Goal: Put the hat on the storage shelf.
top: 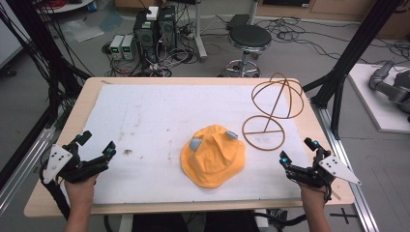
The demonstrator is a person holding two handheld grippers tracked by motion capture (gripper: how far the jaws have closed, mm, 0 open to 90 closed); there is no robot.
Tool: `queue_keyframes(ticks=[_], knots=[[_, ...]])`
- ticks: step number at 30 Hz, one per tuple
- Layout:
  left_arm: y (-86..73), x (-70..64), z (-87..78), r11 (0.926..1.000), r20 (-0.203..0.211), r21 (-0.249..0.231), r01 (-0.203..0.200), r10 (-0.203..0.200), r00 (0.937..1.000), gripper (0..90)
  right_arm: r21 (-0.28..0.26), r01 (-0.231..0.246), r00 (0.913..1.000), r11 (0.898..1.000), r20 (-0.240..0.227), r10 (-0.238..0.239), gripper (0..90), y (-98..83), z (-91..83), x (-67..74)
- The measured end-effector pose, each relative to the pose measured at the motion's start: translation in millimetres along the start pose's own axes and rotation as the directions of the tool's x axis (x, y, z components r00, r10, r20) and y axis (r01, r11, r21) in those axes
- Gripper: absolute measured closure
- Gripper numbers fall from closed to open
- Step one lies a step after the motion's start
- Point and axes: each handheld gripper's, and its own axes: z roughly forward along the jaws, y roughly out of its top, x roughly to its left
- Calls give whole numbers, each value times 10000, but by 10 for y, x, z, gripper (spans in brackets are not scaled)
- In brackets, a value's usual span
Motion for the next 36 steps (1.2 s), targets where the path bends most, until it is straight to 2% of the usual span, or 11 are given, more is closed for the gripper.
queue_keyframes(ticks=[11, 15, 18, 20, 23, 24, 26, 27, 28, 36], knots=[[-12, -14, 16, 9998, -45, 103, -146, 147, 9999, 100, -18, 43, 9998, 10000, -168, -43, 16, 24, -1, 40], [-12, -24, 29, 9998, 3, 103, -175, 175, 9998, 100, -6, 91, 9987, 10000, -501, -91, 16, 42, 15, 100], [-15, -27, 33, 9998, 32, 148, -165, 165, 9999, 100, -46, 112, 9957, 9999, -919, -116, 16, 62, 65, 194], [-14, -26, 32, 9997, 22, 159, -172, 172, 9999, 100, 42, 132, 9948, 9999, -1012, -127, 16, 63, 80, 225], [-12, -22, 30, 9998, -1, 123, -171, 171, 9999, 100, 198, 471, 9897, 9987, -1361, -439, 16, 60, 144, 334], [-12, -21, 29, 9998, -11, 130, -178, 178, 9998, 100, 267, 741, 9839, 9969, -1649, -688, 16, 62, 186, 415], [-12, -21, 28, 9998, -38, 135, -157, 158, 9999, 100, 265, 956, 9778, 9951, -1897, -889, 17, 71, 223, 494], [-12, -21, 28, 9998, -38, 135, -157, 158, 9999, 100, 265, 956, 9778, 9951, -1897, -889, 17, 71, 223, 494], [-13, -23, 28, 9998, -42, 131, -144, 144, 9999, 100, 277, 975, 9739, 9949, -2086, -896, 17, 82, 253, 569], [-21, -42, 41, 9998, -23, 175, -131, 131, 9999, 100, 355, 1326, 9566, 9905, -2662, -1186, 38, 83, 416, 854]])
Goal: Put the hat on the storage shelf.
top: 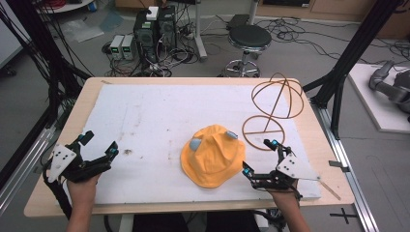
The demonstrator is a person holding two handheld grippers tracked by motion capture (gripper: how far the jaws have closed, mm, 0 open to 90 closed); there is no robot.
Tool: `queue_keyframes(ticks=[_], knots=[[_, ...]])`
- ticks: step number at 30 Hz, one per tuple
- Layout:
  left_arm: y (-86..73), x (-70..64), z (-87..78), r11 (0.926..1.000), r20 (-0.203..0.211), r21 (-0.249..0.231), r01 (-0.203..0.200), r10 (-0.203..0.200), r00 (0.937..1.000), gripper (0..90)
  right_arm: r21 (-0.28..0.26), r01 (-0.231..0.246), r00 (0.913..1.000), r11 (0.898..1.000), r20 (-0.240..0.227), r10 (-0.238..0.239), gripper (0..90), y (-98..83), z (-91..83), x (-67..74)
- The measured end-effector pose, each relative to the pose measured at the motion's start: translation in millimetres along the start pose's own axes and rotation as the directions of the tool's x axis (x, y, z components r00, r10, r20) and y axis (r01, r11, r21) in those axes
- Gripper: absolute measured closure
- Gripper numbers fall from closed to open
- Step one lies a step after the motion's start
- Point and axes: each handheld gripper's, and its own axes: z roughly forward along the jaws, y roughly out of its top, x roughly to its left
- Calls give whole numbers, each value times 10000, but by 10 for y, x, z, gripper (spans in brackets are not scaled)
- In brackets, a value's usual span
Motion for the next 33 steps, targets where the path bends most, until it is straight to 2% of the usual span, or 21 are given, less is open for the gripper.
queue_keyframes(ticks=[8, 9, 10, 12, 14, 15, 24, 27, 29, 33], knots=[[-1, 3, -5, 10000, -20, 43, -46, 46, 10000, 100, 352, 246, 9994, 9991, -255, -237, 49, 23, 280, 233], [-1, 3, -5, 10000, -20, 43, -46, 46, 10000, 100, 416, 337, 9991, 9986, -272, -326, 54, 22, 314, 262], [-1, 4, -6, 10000, -36, -4, -1, 1, 10000, 100, 641, 187, 9994, 9978, -307, -168, 55, 21, 339, 306], [0, 8, -9, 10000, -55, -16, -7, 7, 10000, 100, 749, 344, 9989, 9966, -351, -318, 59, 21, 407, 354], [1, 14, -15, 10000, -52, 32, -31, 31, 10000, 100, 881, 381, 9989, 9954, -314, -354, 111, 21, 461, 385], [1, 14, -15, 10000, -52, 32, -31, 31, 10000, 100, 973, 417, 9988, 9944, -282, -391, 166, 20, 490, 395], [-2, 17, -18, 10000, -63, 1, 2, -2, 10000, 100, 1746, 24, 9999, 9846, 92, -41, 178, -62, 701, 452], [-3, 19, -23, 10000, -78, -3, 12, -12, 10000, 100, 2165, -239, 9992, 9760, 374, 162, 246, -87, 744, 445], [-3, 21, -23, 10000, -69, -20, 15, -15, 10000, 100, 2300, -464, 9982, 9721, 479, 363, 253, -103, 765, 430], [-6, 21, -22, 10000, -64, -16, 25, -25, 10000, 100, 2430, -476, 9982, 9689, 466, 373, 303, -111, 785, 430]])
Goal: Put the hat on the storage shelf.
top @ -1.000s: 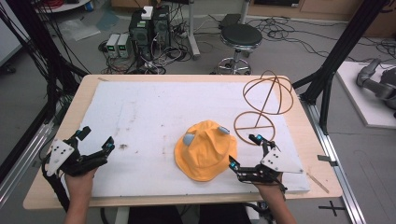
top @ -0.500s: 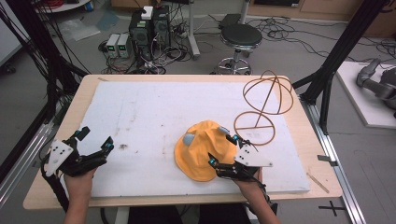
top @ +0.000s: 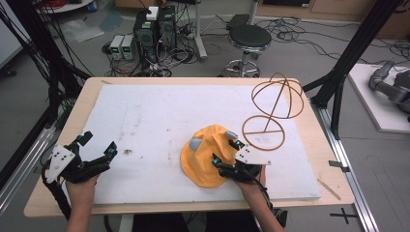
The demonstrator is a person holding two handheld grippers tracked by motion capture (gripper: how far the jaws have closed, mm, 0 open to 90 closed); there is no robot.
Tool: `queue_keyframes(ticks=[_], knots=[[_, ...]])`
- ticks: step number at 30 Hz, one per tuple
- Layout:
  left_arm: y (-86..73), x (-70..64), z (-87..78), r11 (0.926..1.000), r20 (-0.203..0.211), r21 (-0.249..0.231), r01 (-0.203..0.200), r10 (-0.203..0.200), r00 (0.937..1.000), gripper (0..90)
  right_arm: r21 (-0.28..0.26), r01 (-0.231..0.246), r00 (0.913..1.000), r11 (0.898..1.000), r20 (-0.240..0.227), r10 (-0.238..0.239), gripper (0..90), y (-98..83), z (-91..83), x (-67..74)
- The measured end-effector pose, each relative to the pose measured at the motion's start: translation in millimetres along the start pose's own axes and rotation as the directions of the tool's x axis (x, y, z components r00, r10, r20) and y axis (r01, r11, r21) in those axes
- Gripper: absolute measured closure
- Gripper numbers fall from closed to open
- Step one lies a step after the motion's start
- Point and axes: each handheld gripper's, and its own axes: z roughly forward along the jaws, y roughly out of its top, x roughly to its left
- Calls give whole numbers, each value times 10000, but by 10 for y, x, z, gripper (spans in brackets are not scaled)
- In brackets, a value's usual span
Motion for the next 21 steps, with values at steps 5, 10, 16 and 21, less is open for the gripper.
queue_keyframes(ticks=[5, 10, 16, 21], knots=[[0, -3, -1, 10000, 24, 32, -43, 42, 10000, 100, 265, 87, 9999, 9996, 136, -90, 481, 19, 22, 23], [-7, -7, 0, 10000, 10, 49, -24, 24, 10000, 100, 514, -171, 9998, 9985, 117, 165, 626, 29, 36, 6], [-14, -7, 2, 9999, 15, 100, -47, 47, 10000, 100, 809, 334, 9992, 9962, 184, -350, 846, 52, 52, 60], [-20, -4, 4, 9999, 23, 99, -25, 24, 10000, 100, 832, 167, 9998, 9964, 99, -176, 874, 69, 32, 35]])
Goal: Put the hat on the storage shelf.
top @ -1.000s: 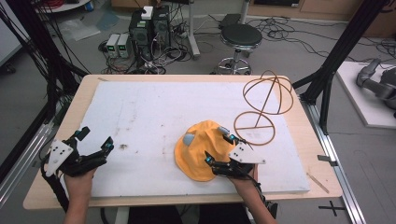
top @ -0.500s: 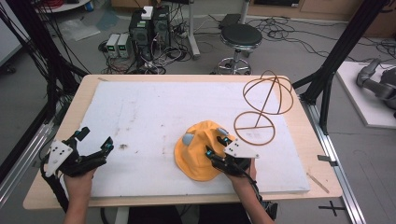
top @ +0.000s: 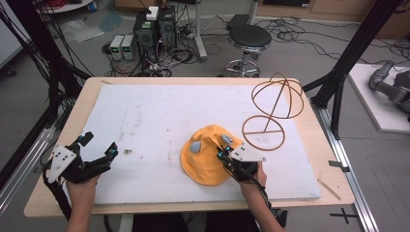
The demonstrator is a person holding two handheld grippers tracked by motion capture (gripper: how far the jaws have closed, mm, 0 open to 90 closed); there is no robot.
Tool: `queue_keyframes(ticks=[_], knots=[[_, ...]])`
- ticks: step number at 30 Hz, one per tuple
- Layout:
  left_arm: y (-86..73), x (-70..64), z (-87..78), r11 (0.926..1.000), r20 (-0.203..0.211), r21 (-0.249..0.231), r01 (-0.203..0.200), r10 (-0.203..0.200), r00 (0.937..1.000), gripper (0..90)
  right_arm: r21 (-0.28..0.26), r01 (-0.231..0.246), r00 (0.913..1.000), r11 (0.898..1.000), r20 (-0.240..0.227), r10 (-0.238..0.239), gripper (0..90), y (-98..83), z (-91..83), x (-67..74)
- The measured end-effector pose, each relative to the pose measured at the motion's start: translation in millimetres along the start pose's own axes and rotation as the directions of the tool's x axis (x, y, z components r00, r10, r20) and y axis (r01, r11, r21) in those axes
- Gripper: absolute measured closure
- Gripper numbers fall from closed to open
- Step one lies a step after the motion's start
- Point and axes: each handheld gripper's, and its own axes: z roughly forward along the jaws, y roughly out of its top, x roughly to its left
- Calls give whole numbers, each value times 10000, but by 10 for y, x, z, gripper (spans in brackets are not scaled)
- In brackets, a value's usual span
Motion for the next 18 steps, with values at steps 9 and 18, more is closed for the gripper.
queue_keyframes(ticks=[9, 18], knots=[[-4, 3, -2, 10000, -25, 39, -32, 33, 10000, 100, -101, -5, 10000, 9999, -77, 4, 885, 3, -12, -12], [-5, 17, -8, 10000, -83, 33, 14, -13, 10000, 100, -459, -95, 9997, 9989, -245, 84, 888, 88, -88, -48]])
